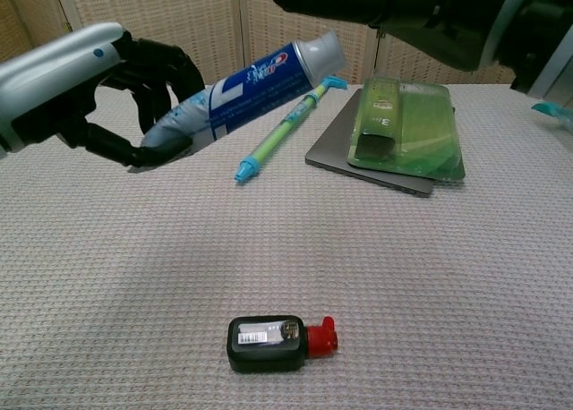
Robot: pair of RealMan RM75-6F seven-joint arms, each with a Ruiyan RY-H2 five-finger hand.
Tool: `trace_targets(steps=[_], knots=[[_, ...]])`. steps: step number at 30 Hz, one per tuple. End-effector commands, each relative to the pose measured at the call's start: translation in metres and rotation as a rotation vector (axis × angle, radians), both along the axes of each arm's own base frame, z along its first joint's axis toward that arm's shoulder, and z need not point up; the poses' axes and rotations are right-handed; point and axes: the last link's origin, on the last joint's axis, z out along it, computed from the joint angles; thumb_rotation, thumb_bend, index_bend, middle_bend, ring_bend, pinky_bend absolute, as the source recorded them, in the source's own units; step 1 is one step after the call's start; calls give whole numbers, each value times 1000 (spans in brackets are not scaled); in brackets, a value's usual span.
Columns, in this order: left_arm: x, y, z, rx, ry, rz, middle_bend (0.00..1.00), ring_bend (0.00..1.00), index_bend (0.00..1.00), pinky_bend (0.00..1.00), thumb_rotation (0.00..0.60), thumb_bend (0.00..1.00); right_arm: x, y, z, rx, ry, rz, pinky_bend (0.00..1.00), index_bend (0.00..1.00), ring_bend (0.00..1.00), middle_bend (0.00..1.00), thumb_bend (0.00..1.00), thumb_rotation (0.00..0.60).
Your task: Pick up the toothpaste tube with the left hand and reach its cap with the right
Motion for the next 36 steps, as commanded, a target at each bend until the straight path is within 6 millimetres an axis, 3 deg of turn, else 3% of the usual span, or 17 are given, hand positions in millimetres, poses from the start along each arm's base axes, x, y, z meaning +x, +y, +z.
trace_targets(steps=[1, 22, 36], knots=[[1, 0, 0, 0, 3, 0, 827, 702, 809, 561, 600, 684, 5, -1, -3, 3, -3, 9, 0, 0, 0, 0, 211, 287], [0, 2, 8, 8, 23, 10, 829, 703, 813, 563, 600, 685, 25, -3, -22, 24, 15, 46, 0, 0, 0, 0, 211, 285], [-2, 2, 11, 7, 39, 22, 830, 707, 814, 563, 600, 686, 25, -3, -27, -7, 61, 52, 0, 0, 0, 0, 211, 285]])
